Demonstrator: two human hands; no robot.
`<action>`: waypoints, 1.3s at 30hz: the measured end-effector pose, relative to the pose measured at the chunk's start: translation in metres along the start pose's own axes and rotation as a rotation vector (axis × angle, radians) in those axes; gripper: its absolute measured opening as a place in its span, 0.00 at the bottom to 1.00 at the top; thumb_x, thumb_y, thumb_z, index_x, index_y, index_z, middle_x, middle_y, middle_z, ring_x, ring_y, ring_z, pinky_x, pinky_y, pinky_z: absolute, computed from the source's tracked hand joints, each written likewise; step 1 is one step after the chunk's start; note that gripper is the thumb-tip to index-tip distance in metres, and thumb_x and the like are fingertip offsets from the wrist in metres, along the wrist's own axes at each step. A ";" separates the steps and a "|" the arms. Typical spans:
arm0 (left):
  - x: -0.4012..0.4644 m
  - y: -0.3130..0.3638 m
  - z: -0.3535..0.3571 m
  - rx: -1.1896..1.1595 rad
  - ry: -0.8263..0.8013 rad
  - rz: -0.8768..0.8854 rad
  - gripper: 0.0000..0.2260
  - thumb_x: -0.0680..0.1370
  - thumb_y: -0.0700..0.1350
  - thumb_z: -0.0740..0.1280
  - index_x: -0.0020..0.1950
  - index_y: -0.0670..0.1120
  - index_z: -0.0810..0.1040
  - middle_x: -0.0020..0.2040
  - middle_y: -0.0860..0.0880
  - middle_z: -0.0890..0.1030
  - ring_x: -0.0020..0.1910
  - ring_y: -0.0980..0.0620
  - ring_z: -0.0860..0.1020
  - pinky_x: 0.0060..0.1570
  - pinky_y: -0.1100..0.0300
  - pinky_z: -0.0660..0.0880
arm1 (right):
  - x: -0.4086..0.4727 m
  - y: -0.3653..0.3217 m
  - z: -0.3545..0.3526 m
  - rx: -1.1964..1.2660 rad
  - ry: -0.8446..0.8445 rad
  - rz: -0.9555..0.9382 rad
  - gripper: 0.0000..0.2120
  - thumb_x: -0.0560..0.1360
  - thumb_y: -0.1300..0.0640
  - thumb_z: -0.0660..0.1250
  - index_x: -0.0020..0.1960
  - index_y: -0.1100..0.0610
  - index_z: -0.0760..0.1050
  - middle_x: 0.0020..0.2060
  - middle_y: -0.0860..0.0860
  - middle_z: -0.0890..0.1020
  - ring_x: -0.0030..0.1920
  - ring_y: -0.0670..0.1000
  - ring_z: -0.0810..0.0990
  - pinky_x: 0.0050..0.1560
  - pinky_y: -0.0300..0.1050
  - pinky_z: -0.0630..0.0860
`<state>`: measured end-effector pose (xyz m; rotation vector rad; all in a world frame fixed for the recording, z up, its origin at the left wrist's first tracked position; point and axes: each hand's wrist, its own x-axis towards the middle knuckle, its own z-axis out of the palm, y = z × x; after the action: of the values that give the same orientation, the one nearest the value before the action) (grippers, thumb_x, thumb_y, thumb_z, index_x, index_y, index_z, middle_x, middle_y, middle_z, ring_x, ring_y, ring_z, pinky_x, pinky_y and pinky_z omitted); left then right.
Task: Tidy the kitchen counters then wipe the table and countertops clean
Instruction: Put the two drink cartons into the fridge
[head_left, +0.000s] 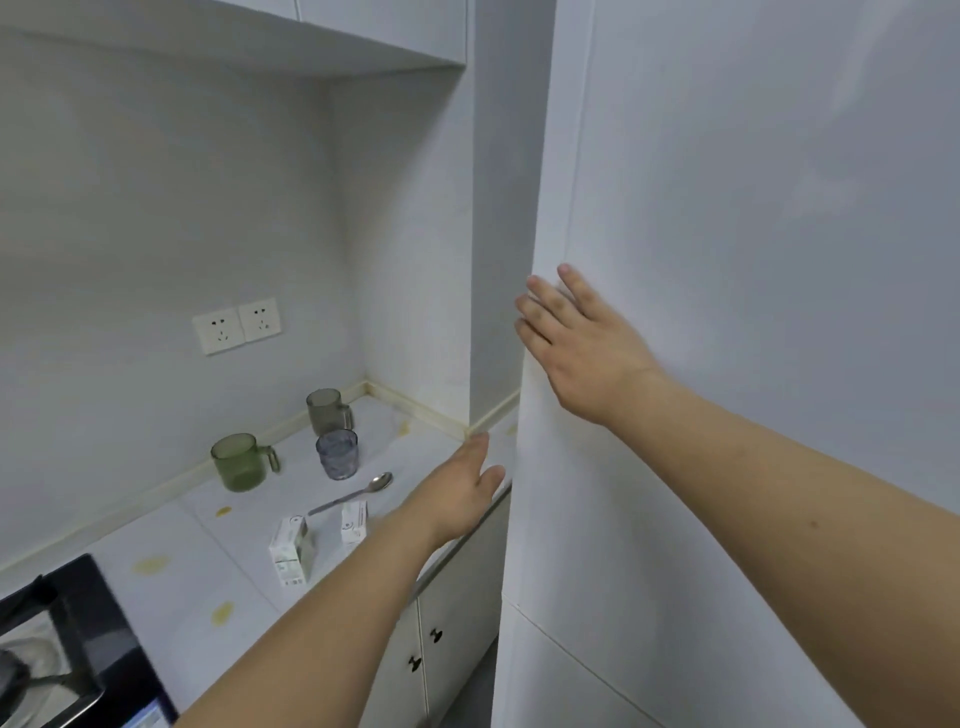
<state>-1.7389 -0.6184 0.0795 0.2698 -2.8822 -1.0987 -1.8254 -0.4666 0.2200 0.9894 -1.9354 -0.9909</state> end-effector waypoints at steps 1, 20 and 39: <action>0.009 0.004 0.005 -0.040 0.002 0.007 0.27 0.85 0.53 0.53 0.81 0.48 0.48 0.80 0.53 0.51 0.78 0.55 0.52 0.73 0.63 0.49 | 0.006 0.003 0.003 -0.008 0.010 -0.007 0.27 0.81 0.51 0.41 0.78 0.59 0.47 0.78 0.58 0.49 0.77 0.61 0.42 0.70 0.63 0.30; -0.014 0.040 0.015 -0.686 0.322 0.027 0.10 0.84 0.41 0.59 0.60 0.47 0.78 0.50 0.56 0.83 0.44 0.69 0.79 0.41 0.77 0.71 | 0.003 -0.005 -0.039 0.048 0.043 -0.070 0.25 0.81 0.53 0.42 0.75 0.58 0.61 0.71 0.55 0.65 0.76 0.60 0.49 0.74 0.61 0.34; -0.286 0.042 0.032 -0.507 0.480 -0.001 0.09 0.81 0.46 0.64 0.57 0.51 0.83 0.49 0.57 0.84 0.50 0.59 0.80 0.49 0.67 0.74 | -0.148 -0.060 -0.211 0.176 0.437 -0.021 0.27 0.82 0.49 0.41 0.77 0.59 0.53 0.78 0.57 0.49 0.78 0.58 0.42 0.74 0.58 0.33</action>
<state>-1.4666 -0.5155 0.0891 0.4339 -2.1143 -1.4722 -1.5641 -0.4254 0.2213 1.2135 -1.6633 -0.5605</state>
